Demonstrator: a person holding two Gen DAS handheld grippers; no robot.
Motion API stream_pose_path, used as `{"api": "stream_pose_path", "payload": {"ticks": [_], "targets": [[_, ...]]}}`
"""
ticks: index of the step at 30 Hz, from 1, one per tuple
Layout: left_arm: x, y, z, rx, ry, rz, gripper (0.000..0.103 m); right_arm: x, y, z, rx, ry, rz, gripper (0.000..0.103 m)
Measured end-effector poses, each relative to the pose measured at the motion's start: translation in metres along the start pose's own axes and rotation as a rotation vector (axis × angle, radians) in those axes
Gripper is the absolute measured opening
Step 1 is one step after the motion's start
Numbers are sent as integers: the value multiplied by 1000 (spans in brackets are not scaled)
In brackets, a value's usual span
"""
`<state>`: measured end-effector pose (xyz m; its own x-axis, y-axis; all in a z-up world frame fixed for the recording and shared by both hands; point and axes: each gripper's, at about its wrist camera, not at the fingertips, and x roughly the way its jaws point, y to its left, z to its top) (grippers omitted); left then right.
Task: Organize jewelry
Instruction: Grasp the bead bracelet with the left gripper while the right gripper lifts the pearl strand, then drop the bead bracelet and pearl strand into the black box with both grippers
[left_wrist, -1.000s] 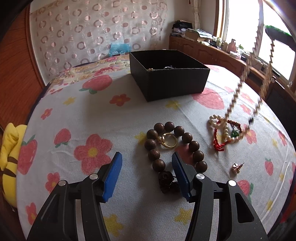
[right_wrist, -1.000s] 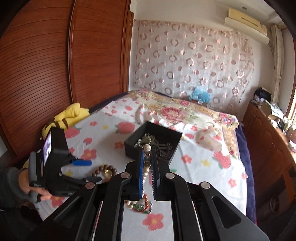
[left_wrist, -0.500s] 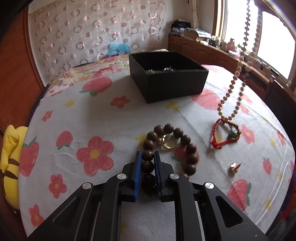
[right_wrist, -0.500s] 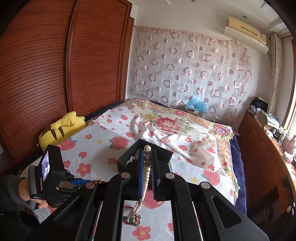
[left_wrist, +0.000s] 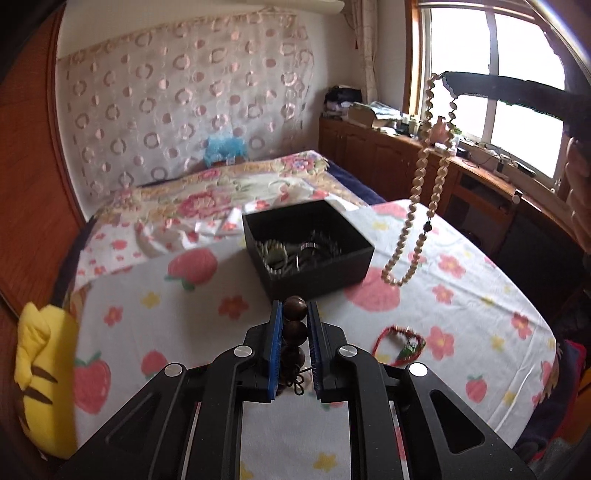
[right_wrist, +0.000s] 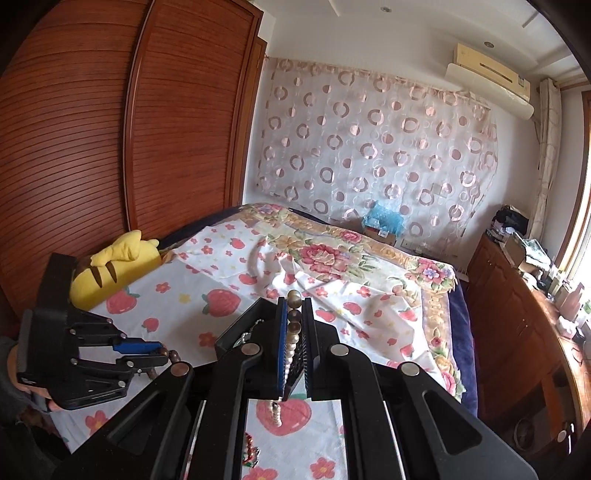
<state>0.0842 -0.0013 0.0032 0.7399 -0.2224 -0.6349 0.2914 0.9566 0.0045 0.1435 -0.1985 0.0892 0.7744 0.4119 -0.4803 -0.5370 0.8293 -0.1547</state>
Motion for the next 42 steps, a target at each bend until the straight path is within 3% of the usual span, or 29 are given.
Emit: {"api": "stream_pose_path", "payload": {"ticks": [11,25,36,42], "targets": [[-4,12,53,1,-63,21,12,22,-11,26,1,-49,25,8],[27,20,104,-20,-96,35,12,72,-36,47,5,-86,46,8],[80,25,95,-35,-10,12,12,152,-42,-6,55,60,145,9],[91,23,93,-37,-1,-4,12,177,-36,-34,74,118,182,9]]}}
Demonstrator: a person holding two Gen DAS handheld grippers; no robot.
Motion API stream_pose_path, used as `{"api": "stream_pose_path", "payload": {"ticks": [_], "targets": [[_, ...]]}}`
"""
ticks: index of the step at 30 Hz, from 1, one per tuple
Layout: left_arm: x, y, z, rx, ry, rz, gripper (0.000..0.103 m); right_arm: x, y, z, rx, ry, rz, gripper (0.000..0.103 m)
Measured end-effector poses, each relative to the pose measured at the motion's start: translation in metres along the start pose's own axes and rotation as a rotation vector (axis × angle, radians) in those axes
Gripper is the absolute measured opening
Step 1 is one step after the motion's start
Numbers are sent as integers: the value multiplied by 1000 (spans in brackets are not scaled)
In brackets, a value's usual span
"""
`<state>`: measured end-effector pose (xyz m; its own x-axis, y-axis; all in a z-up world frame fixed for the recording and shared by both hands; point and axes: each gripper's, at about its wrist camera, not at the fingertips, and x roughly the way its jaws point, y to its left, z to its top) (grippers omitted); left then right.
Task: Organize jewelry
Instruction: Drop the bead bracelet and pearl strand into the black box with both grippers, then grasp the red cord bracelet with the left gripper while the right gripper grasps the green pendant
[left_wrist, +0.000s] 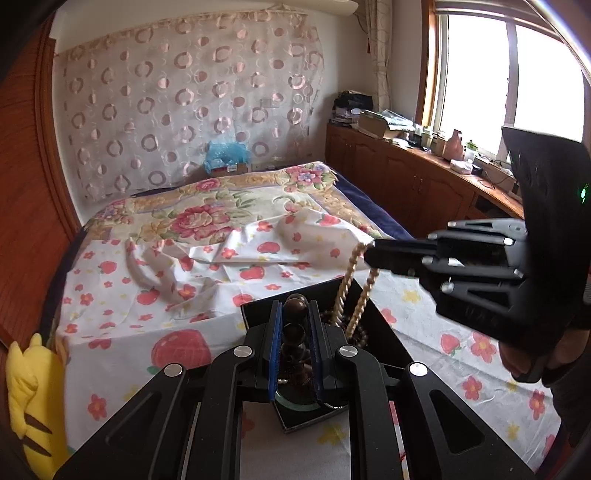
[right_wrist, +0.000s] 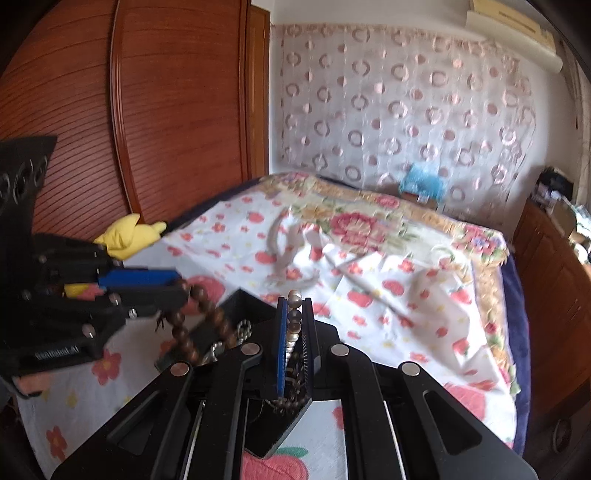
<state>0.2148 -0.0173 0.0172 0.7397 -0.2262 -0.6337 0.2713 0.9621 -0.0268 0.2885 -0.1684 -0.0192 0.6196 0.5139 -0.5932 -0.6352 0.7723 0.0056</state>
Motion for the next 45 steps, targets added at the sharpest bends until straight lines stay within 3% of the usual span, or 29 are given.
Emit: {"api": "stream_pose_path", "payload": {"ticks": [10,12,14,23,26,36,45], "targets": [[21,3,-16,-34,41,-25,13,-6,-1,-15,9,-7,11,14],[21,4,-22,-34,48,-22,16,-12,-3,-18,22,-11,11,16],[18,4,-31,-30,52,-18,30,-17,-3,-25,29,-9,13,16],[3,16,-70,-61,90,27,32,-39,10,-77,43,55,-11,17],[0,15,-78,-54,101,36,37,-46,12,-93,45,85,-24,23],[1,12,-100,-51,134,49,37,-50,23,-131,61,176,-14,25],[-4,-2,-108,-40,147,14,37,-57,50,-160,37,241,7,26]]}}
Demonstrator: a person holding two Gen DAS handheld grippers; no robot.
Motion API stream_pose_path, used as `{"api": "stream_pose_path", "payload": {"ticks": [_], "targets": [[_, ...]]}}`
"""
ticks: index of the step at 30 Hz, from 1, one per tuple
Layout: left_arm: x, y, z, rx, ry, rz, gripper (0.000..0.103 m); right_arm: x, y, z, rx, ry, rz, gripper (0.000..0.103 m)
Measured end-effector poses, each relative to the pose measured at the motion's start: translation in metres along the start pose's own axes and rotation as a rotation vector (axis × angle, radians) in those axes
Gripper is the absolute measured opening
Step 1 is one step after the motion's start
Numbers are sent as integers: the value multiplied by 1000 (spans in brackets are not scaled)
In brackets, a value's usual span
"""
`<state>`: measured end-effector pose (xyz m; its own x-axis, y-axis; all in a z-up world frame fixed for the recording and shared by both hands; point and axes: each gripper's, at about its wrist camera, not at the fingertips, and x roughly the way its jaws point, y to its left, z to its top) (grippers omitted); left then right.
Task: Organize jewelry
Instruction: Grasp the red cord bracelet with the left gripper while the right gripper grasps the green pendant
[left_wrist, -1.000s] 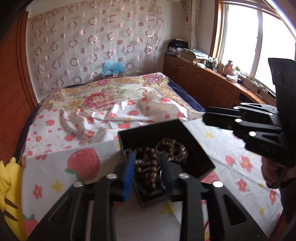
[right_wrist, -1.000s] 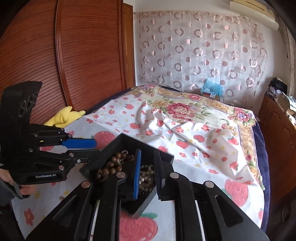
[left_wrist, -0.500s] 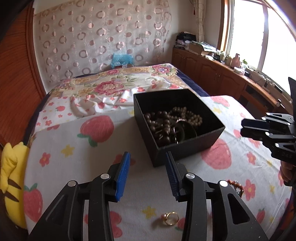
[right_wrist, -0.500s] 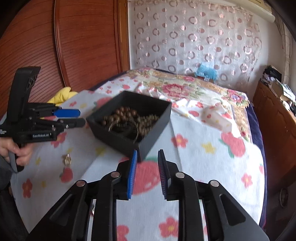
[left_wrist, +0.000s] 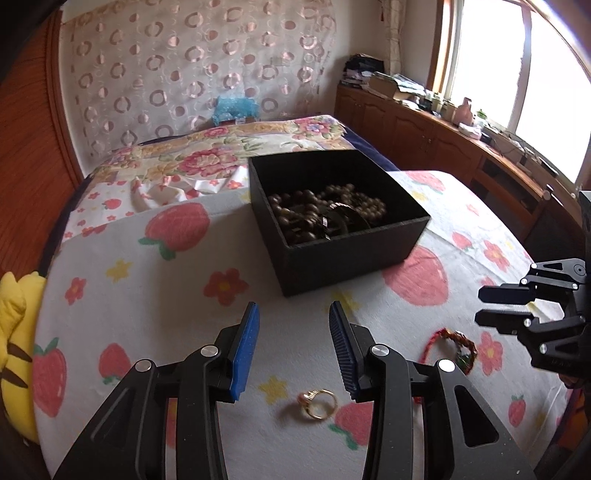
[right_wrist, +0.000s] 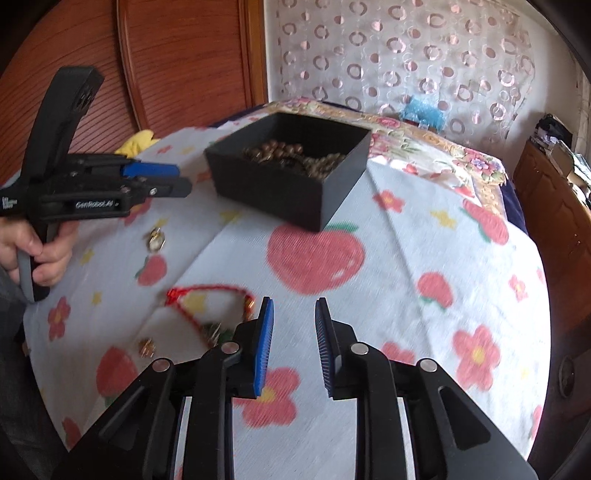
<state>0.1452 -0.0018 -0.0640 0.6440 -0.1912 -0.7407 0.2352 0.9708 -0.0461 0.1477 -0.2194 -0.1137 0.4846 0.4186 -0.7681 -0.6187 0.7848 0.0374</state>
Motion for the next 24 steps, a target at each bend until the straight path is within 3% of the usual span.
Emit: {"api": "stream_pose_path", "payload": {"ticks": [13,24], "targets": [[5,-37,-15,65,54,-85,37,4,10,-7,-28,48,-13,27],[16,-67,-22,128,99,-156,37,-8,-5,-7,23,4,-43,27]]}}
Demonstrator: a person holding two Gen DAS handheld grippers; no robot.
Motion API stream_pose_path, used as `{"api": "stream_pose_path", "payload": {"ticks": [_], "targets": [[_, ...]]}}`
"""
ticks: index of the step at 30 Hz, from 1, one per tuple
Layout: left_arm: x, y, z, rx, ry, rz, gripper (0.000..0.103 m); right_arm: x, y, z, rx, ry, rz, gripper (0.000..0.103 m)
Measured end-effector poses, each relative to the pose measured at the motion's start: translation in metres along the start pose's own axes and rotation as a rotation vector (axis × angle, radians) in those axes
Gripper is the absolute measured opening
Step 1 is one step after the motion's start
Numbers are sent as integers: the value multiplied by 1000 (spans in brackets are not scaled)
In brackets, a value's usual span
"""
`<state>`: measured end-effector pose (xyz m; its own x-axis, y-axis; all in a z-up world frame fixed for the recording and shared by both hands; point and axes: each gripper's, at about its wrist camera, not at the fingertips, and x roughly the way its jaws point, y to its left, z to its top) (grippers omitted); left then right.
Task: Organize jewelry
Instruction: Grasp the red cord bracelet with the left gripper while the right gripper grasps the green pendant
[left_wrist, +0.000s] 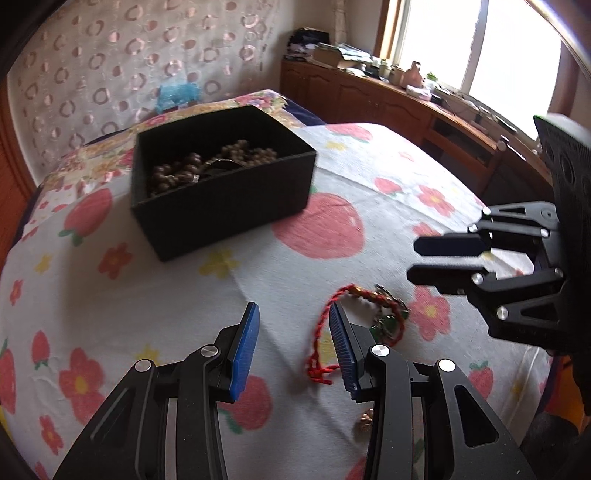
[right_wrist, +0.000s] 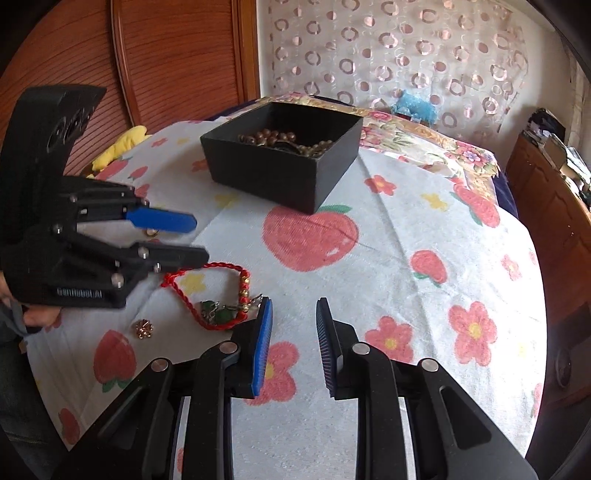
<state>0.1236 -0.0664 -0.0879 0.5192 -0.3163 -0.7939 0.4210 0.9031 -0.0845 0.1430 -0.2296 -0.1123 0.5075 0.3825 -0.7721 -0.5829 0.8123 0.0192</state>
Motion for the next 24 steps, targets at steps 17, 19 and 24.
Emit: {"api": "stream_pose_path", "payload": {"ticks": [17,19,24], "targets": [[-27,14,3,-22,-80,2,2,6,24,1,-29,-1,78,27],[-32,17,4,-31,-93,9,2,5,29,3,-43,-3,94,27],[-40,26,4,-54,-113,26,2,9,39,2,-74,23,117,27]]}}
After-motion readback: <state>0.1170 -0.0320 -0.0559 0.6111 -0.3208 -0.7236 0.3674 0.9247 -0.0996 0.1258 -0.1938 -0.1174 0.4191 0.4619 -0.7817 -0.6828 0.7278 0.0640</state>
